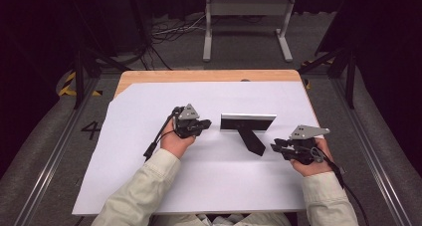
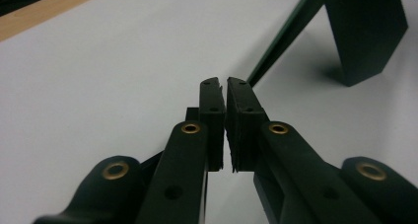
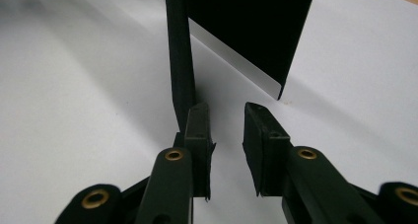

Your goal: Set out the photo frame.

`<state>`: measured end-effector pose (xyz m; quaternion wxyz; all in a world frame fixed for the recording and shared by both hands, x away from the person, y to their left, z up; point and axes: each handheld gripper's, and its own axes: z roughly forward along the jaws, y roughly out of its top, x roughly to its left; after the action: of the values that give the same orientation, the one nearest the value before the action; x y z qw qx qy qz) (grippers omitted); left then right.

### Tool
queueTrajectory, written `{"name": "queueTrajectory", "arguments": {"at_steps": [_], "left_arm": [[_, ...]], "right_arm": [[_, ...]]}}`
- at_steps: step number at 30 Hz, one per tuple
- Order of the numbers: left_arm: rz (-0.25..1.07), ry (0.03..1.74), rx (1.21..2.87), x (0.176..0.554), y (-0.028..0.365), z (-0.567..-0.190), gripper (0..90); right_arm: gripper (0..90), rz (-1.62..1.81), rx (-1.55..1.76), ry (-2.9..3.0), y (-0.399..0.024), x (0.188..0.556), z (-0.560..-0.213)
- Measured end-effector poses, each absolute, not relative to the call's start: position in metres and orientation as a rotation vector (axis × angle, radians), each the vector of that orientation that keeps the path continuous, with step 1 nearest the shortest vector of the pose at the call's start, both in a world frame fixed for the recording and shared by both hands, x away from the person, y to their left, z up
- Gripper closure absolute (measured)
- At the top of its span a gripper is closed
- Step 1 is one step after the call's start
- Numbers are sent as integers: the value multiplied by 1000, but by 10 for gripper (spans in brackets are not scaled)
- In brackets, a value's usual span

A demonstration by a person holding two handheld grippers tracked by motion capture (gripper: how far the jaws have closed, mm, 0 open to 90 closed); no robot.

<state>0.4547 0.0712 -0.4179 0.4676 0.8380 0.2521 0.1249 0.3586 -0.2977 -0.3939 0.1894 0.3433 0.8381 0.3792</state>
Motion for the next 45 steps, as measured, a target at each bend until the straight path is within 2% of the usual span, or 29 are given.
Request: {"name": "queueTrajectory", "arguments": {"at_steps": [2,19,45], "left_arm": [[309,623,2054,457,71,-418,899],[266,671,1975,481,53,-445,900],[251,571,2061,477,34,-448,900]], "right_arm": [[721,1066,969,2356,-298,358,-394],[696,1058,1039,2316,-311,340,-398],[673,1050,1035,2311,-311,333,-394]]}}
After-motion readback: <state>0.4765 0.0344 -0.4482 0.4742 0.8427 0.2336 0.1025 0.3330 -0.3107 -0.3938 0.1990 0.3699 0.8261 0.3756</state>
